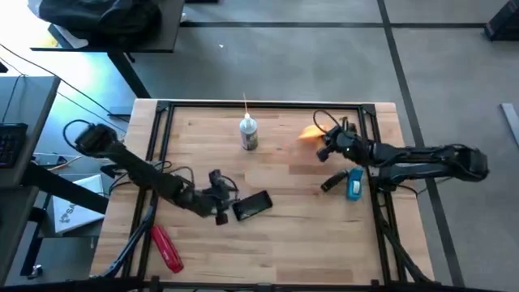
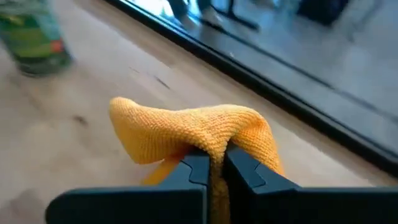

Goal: Apply microfiber cloth
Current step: Wipe the front of the cellphone with a microfiber cloth

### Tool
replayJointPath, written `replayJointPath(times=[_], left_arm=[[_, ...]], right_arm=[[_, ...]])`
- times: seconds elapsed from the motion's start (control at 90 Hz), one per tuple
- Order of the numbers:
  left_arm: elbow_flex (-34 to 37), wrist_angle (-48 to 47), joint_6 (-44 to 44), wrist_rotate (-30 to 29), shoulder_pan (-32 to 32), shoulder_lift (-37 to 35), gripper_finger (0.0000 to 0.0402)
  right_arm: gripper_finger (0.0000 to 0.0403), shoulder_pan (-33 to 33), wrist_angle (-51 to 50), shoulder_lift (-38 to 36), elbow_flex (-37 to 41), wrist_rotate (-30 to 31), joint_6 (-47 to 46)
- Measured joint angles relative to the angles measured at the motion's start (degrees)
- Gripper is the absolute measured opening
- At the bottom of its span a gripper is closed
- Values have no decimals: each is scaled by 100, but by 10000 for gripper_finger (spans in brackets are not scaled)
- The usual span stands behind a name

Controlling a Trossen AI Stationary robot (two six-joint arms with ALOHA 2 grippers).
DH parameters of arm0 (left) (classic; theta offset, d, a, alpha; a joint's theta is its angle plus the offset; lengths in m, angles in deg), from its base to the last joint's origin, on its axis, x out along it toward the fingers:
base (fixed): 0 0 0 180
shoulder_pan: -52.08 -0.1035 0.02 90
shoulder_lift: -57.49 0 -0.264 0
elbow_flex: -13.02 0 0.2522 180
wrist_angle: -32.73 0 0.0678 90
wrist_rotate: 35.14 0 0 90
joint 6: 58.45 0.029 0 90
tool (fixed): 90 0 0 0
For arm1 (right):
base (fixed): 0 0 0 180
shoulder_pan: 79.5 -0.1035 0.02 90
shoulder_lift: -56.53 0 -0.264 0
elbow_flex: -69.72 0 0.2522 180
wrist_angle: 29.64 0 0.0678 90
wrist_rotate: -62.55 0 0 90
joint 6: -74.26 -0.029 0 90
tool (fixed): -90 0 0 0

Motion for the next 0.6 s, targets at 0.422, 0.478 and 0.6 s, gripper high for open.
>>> replayJointPath(times=[0.422,0.478,0.6], left_arm=[[1717,1234,461,938,-1168,-1998,24],[1859,1230,504,990,-1289,-2255,14],[2053,1241,624,1267,-1554,-2775,2]], right_arm=[[0,871,-369,-89,543,745,-241],[0,994,-366,-112,668,773,-287],[0,1154,-88,-304,815,1125,-243]])
